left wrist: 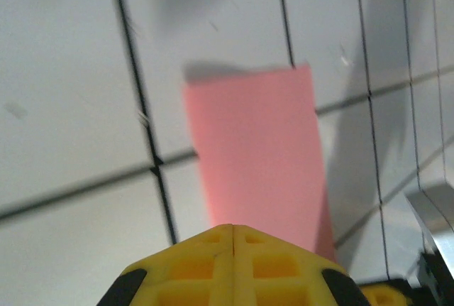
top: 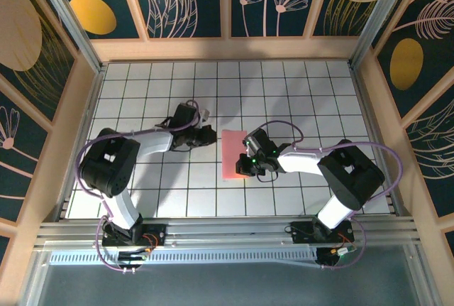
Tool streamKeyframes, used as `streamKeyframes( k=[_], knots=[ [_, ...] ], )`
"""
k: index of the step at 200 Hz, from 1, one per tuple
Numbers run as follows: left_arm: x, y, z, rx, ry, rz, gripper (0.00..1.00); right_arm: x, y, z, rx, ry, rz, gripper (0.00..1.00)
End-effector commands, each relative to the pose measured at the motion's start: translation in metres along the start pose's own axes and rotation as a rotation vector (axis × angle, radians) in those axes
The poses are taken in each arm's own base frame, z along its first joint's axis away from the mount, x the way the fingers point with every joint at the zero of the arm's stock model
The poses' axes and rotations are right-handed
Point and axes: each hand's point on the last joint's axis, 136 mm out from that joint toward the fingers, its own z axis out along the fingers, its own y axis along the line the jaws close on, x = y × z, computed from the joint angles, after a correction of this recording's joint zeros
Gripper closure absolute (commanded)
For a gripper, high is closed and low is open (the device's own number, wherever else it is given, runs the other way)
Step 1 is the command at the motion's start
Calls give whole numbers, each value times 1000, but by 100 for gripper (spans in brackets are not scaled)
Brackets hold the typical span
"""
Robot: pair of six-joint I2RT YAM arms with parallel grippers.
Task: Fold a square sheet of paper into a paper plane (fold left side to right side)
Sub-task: Hold the square sheet of paper at the center of the table, then fold the triangle a second time at the center of the table.
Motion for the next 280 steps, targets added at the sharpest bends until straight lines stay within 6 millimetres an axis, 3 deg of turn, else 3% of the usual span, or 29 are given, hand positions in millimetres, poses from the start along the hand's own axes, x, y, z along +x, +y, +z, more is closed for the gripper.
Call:
streamKeyframes(
  k=[1, 29, 68, 113, 139, 167, 189, 206, 225, 244, 280],
  knots=[
    [34, -15, 6, 38, 82, -25, 100, 45, -70, 8, 271, 130, 81, 100],
    [44, -15, 15, 43, 101, -46, 100, 45, -69, 8, 271, 134, 78, 100],
    [39, -16, 26, 42, 113, -46, 100, 46, -70, 7, 278, 136, 74, 100],
    [49, 4, 33, -33, 147, -66, 100, 42, -62, 7, 250, 130, 71, 100],
    [56, 17, 31, -106, 157, -59, 100, 27, -39, 2, 176, 95, 63, 100],
    [62, 22, 30, -128, 167, -57, 100, -6, 1, -16, 40, 5, 49, 87],
    [64, 23, 28, -134, 168, -56, 100, -24, 15, -38, -27, -55, 53, 80],
    [64, 22, 27, -135, 165, -54, 100, -29, 9, -54, -37, -86, 75, 72],
    [65, 23, 28, -136, 165, -57, 100, -21, -8, -63, -27, -81, 104, 68],
    [66, 23, 29, -138, 168, -58, 100, -6, -21, -63, -28, -49, 139, 67],
    [67, 22, 29, -137, 168, -54, 100, 13, -24, -55, -84, -1, 198, 64]
  ],
)
